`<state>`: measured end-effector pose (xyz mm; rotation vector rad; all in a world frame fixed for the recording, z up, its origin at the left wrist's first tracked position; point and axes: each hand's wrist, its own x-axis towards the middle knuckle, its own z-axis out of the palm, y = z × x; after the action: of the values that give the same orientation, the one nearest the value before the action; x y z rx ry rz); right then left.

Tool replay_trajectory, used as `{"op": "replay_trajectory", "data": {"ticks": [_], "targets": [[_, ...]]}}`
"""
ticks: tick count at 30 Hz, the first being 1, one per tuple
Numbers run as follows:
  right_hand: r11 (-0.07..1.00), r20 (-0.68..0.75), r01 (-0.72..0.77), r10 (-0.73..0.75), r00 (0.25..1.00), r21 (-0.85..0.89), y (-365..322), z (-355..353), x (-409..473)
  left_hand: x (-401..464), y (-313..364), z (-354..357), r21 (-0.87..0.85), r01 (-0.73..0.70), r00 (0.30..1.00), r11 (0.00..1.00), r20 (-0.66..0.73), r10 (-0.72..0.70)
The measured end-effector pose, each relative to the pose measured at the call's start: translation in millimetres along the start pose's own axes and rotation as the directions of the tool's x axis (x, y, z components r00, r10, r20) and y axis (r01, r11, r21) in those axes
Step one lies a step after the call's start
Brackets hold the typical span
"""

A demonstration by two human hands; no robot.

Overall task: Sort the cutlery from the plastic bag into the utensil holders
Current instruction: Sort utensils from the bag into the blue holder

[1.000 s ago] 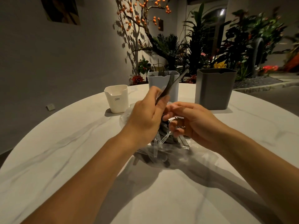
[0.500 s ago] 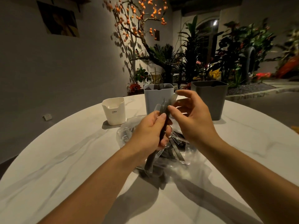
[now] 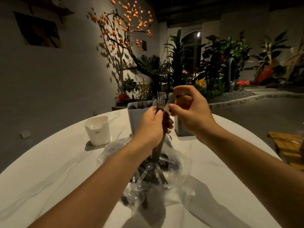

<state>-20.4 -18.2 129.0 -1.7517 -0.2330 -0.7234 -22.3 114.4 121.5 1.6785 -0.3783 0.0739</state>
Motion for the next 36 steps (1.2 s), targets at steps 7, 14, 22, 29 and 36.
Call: {"op": "replay_trajectory", "data": {"ticks": [7, 14, 22, 29, 36], "targets": [[0.982, -0.026, 0.075, -0.081, 0.996, -0.172, 0, -25, 38, 39, 15, 21, 0.097, -0.051, 0.997, 0.994, -0.053, 0.057], [0.915, -0.034, 0.251, -0.275, 0.961, -0.317, 4, -46, 79, 88, 32, 42, -0.112, -0.029, 0.998, 0.993, 0.048, 0.035], [0.819, -0.011, 0.385, -0.429, 0.903, -0.425, 13, -52, 131, 151, 37, 56, -0.283, -0.017, 0.994, 0.959, 0.096, 0.046], [0.789, 0.028, 0.347, -0.388, 0.921, -0.507, 42, -57, 167, 185, 25, 66, -0.234, 0.039, 0.991, 0.971, 0.130, -0.008], [0.764, 0.194, 0.101, 0.032, 0.981, -0.637, 107, -53, 167, 195, -5, 49, 0.036, 0.049, 0.999, 0.998, 0.017, -0.049]]}}
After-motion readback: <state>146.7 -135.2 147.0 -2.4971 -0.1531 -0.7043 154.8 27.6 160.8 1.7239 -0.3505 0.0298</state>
